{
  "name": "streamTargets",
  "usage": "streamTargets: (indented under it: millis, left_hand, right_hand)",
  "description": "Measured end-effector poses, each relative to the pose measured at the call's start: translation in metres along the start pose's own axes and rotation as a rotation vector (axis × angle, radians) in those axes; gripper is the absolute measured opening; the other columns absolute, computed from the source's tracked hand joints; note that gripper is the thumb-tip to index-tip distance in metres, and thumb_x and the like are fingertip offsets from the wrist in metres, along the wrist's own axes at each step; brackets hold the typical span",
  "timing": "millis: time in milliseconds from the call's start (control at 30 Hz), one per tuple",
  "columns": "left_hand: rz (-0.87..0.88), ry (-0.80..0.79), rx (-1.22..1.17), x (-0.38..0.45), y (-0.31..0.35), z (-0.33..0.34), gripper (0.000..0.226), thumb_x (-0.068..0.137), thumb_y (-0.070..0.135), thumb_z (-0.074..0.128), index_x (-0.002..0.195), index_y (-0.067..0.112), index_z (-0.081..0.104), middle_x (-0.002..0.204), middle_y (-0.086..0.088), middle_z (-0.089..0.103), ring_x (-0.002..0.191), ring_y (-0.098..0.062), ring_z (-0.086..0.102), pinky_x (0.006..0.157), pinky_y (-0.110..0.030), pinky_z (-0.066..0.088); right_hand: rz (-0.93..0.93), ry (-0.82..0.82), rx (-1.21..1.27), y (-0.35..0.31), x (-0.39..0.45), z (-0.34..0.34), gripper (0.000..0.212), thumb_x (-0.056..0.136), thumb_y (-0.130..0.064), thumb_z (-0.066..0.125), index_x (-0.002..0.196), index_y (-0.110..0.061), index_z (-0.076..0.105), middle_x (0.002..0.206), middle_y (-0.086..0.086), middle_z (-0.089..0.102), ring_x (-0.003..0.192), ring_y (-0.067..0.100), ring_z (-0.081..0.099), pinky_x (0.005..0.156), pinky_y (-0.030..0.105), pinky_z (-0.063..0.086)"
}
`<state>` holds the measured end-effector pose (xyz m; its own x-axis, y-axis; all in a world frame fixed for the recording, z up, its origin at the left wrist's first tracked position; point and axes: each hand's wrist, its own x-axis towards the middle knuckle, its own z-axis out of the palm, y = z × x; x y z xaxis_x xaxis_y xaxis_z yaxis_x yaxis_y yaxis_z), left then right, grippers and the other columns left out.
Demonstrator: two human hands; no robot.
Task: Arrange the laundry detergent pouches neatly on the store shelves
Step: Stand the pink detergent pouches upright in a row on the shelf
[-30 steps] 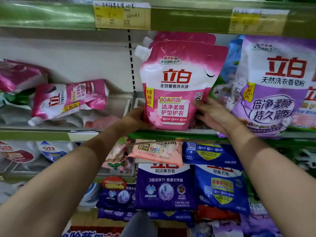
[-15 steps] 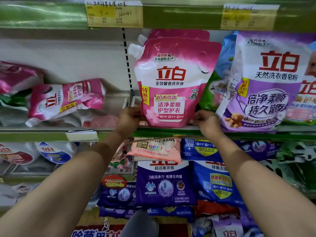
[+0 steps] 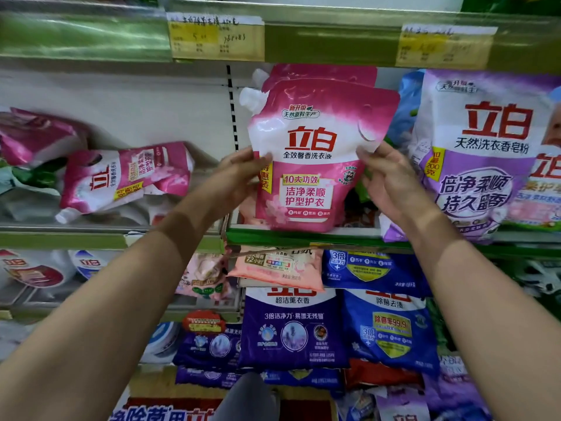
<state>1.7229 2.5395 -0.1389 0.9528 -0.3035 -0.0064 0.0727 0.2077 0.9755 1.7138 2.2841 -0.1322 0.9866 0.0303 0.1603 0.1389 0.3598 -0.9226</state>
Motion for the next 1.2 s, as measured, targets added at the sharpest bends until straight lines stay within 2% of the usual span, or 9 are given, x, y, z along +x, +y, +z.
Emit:
streamTargets:
  millis: [100,233,333,467,667,800,933,1033,1200]
  left_hand:
    - [0.025,0.120,-0.038,0.006,0.002,0.006,0.018,0.096,0.018,0.052,0.101,0.004,0.063,0.106,-0.011,0.067,0.098,-0.022,0.063,0.099,-0.038,0.047]
    - [0.048,0.200,-0.025,0.010,-0.001,0.006,0.017,0.088,0.021,0.062,0.086,0.006,0.067,0.086,-0.007,0.070,0.080,-0.019,0.064,0.088,-0.033,0.050]
    - [0.066,0.210,-0.025,0.010,-0.001,0.003,0.016,0.088,0.021,0.062,0.092,0.007,0.069,0.090,-0.008,0.072,0.085,-0.020,0.065,0.099,-0.040,0.046]
    - [0.076,0.125,-0.040,0.005,0.008,0.006,0.038,0.092,0.033,0.054,0.123,0.011,0.060,0.121,-0.013,0.066,0.108,-0.026,0.064,0.095,-0.038,0.051]
    - [0.078,0.307,0.007,0.009,0.024,0.014,0.031,0.093,0.038,0.057,0.103,0.011,0.071,0.112,-0.022,0.069,0.103,-0.040,0.063,0.099,-0.050,0.046]
    - [0.022,0.158,-0.001,0.002,0.005,0.007,0.045,0.089,0.026,0.061,0.131,0.013,0.052,0.122,-0.008,0.065,0.108,-0.024,0.064,0.086,-0.033,0.055]
    - [-0.133,-0.053,0.336,-0.010,-0.041,-0.006,0.067,0.073,-0.001,0.075,0.132,0.019,0.049,0.118,-0.003,0.067,0.109,-0.020,0.064,0.073,-0.020,0.057]
    - [-0.136,-0.067,0.337,-0.005,-0.059,-0.009,0.068,0.072,-0.004,0.076,0.129,0.020,0.049,0.120,-0.006,0.066,0.112,-0.020,0.062,0.085,-0.028,0.056]
    - [-0.078,0.005,0.260,0.003,-0.069,-0.012,0.057,0.074,-0.006,0.073,0.124,0.014,0.053,0.120,-0.009,0.066,0.111,-0.022,0.064,0.084,-0.035,0.058]
  right_hand:
    - [-0.022,0.037,-0.035,-0.002,0.004,0.004,0.015,0.097,-0.006,0.050,0.099,-0.011,0.064,0.089,-0.005,0.077,0.084,0.008,0.071,0.073,0.023,0.057]
    - [-0.028,0.089,-0.084,-0.002,0.011,0.001,0.011,0.097,-0.012,0.054,0.096,-0.010,0.065,0.085,-0.003,0.077,0.077,0.009,0.071,0.068,0.024,0.057]
    - [-0.017,0.075,-0.076,-0.001,0.013,0.000,0.012,0.096,-0.014,0.055,0.101,-0.011,0.066,0.088,-0.002,0.077,0.079,0.010,0.071,0.070,0.025,0.057]
    - [0.012,0.037,-0.068,-0.012,0.015,0.004,0.037,0.087,-0.036,0.058,0.118,-0.016,0.063,0.125,0.003,0.067,0.113,0.019,0.064,0.087,0.030,0.054]
    - [-0.027,0.131,-0.123,-0.023,0.021,0.014,0.026,0.098,-0.033,0.051,0.094,-0.014,0.068,0.087,-0.004,0.076,0.083,0.013,0.072,0.067,0.027,0.056]
    - [0.009,0.120,-0.142,-0.015,0.017,0.010,0.038,0.088,-0.048,0.054,0.104,-0.015,0.066,0.103,0.001,0.075,0.094,0.017,0.071,0.079,0.033,0.056]
    - [0.146,0.035,-0.130,0.005,0.008,0.004,0.055,0.074,-0.041,0.072,0.117,-0.010,0.059,0.123,0.013,0.066,0.112,0.026,0.064,0.096,0.039,0.051]
    - [0.202,0.024,-0.188,0.019,0.006,0.007,0.053,0.055,-0.035,0.085,0.094,-0.008,0.062,0.106,0.013,0.070,0.095,0.025,0.069,0.100,0.046,0.047]
    - [0.186,0.088,-0.166,0.025,0.015,0.006,0.036,0.069,-0.026,0.077,0.096,-0.006,0.064,0.098,0.009,0.074,0.090,0.024,0.071,0.098,0.045,0.049]
